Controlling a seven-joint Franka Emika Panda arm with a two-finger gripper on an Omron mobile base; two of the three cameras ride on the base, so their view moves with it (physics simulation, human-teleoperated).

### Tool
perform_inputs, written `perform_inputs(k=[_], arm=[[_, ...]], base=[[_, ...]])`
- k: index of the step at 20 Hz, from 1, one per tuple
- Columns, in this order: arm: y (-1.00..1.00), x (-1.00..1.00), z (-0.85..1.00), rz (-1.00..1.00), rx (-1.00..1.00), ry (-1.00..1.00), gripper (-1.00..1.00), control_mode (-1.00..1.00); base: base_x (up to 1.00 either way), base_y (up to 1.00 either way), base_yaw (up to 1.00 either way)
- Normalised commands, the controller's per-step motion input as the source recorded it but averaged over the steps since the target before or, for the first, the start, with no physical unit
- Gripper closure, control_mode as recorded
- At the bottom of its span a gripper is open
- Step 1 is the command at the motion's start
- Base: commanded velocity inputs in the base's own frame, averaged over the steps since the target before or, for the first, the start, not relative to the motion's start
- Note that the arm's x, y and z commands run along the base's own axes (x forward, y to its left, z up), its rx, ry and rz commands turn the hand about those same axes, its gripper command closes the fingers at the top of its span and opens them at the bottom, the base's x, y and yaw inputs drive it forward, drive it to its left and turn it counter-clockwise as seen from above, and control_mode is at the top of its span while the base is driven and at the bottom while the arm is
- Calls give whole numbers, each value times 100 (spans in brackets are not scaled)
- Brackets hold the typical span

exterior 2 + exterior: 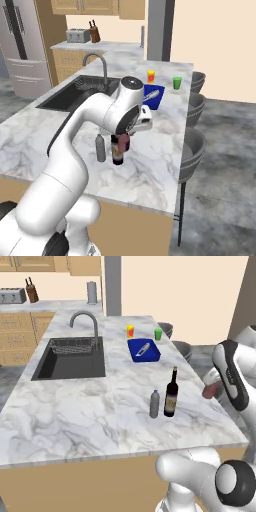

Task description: Place the drinks on the dining counter in a tight cluster.

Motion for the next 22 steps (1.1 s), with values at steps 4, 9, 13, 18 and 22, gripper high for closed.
perform_inputs(k=[4,9,13,18,22], arm=[[-21,23,-8,49,0,0,100,-100],[-4,1,0,22,-10,4,100,-100],[3,10,-7,9,-13,6,100,-100],[3,30,-40,9,-1,-11,100,-100],[9,5,-53,25,1,-8,100,-100]], base=[[0,0,0],[0,0,0],[0,0,0],[0,0,0],[0,0,0]])
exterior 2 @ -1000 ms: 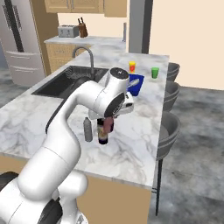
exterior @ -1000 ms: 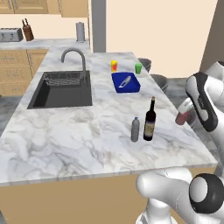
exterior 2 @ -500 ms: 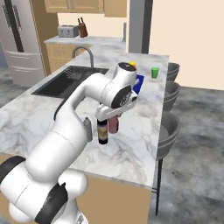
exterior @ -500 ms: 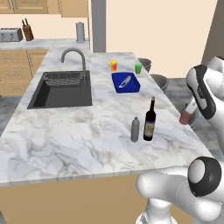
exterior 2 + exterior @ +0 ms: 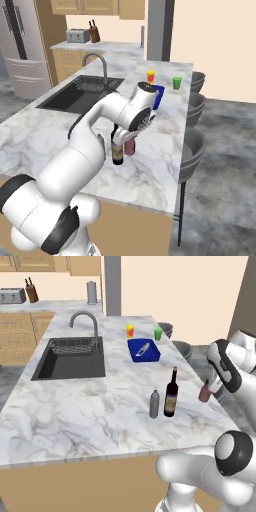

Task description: Place the drinks on the dining counter in a tight cluster.

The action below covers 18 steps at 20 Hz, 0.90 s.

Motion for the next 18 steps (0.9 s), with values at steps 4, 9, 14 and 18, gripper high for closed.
perform_inputs(k=[4,9,14,18], arm=[[24,1,-28,30,-6,1,100,-100],[19,20,-15,27,-10,7,100,-100],[0,27,-2,19,0,2,100,-100],[0,45,-5,8,0,0,100,-100]], base=[[0,0,0],[0,0,0],[0,0,0],[0,0,0]])
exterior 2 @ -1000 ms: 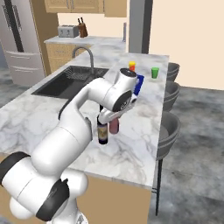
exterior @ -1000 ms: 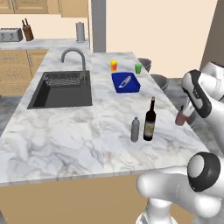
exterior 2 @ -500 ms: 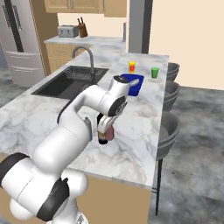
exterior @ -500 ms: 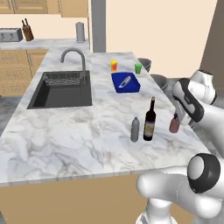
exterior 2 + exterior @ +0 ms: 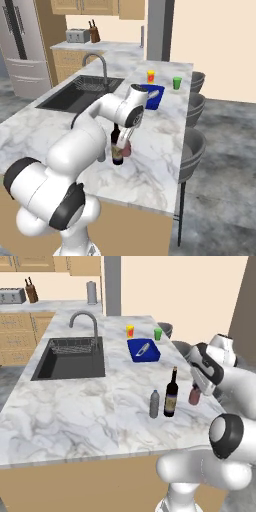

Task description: Place the drinks on the dining counter in a tight cluster.

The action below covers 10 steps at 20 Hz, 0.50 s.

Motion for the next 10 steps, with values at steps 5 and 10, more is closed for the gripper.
perform_inputs(k=[5,10], arm=[[0,38,-15,0,0,0,100,-100],[0,24,-33,0,0,1,100,-100]], base=[[0,0,0],[0,0,0]])
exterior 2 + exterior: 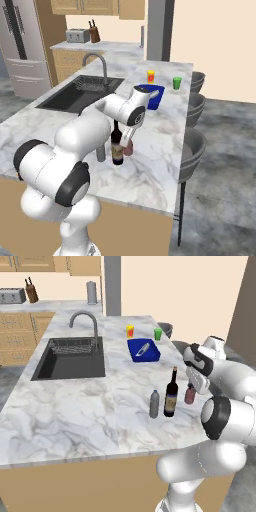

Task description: Place the drinks on the dining counter in a tight cluster.

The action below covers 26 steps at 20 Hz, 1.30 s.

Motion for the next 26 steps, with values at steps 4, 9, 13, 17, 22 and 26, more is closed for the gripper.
perform_inputs(k=[4,9,13,17,22,26], arm=[[0,13,-46,0,0,0,100,-100],[0,4,-48,0,0,0,100,-100],[0,0,-44,0,0,0,100,-100],[0,0,-13,0,0,0,100,-100],[0,12,0,0,0,0,100,-100],[0,21,0,0,0,0,100,-100]], base=[[0,0,0],[0,0,0],[0,0,0],[0,0,0],[0,0,0],[0,0,0]])
